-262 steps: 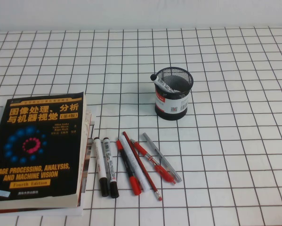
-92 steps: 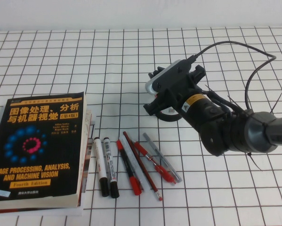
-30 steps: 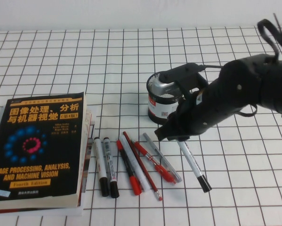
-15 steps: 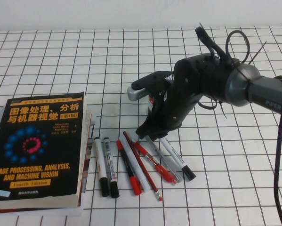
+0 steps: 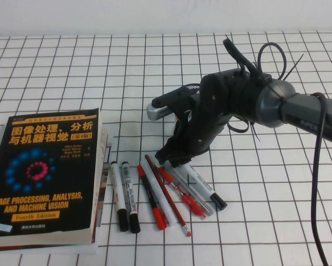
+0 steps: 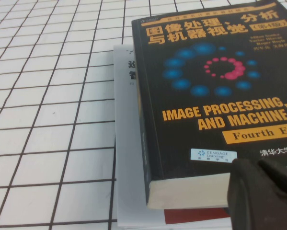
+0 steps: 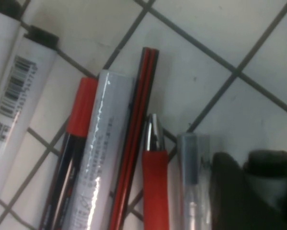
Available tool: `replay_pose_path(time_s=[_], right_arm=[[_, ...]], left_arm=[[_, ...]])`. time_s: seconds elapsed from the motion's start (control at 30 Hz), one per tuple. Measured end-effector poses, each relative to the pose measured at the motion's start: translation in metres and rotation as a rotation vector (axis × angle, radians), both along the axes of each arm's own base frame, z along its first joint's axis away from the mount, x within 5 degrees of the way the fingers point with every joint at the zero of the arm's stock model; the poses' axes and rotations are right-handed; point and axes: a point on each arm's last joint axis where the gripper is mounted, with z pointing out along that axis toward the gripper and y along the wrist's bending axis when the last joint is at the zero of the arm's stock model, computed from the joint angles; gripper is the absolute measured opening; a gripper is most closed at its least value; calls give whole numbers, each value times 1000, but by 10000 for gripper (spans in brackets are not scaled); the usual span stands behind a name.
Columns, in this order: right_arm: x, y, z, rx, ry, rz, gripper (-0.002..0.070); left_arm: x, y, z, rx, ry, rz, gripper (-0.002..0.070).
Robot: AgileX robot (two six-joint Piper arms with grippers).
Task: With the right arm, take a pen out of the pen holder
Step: 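Take a marker out of the pen holder and lay it on the table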
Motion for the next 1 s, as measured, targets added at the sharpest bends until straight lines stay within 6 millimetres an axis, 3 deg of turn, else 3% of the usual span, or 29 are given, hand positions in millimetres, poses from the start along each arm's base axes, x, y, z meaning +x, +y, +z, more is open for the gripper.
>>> replay_pose_path(time_s=[0.1, 0.23, 0.4, 0.57, 0.7, 0.83, 1.0], right_arm=[[0, 0, 0, 5, 4, -2, 229], [-1, 0, 6, 13, -7, -2, 265], [-13, -6, 51, 52, -77, 2, 255], [-54, -27, 106, 109, -151, 8, 127], [-90, -52, 135, 137, -182, 7, 15], [-129, -82, 159, 173, -214, -6, -8], [-170, -113, 169, 199, -244, -7, -14]], left_arm=[[0, 0, 0, 0, 0, 0, -4], [0, 0, 0, 0, 0, 0, -4], [0, 0, 0, 0, 0, 0, -4], [0, 0, 0, 0, 0, 0, -4], [0, 0, 0, 0, 0, 0, -4], [0, 0, 0, 0, 0, 0, -4], [0, 0, 0, 0, 0, 0, -4]])
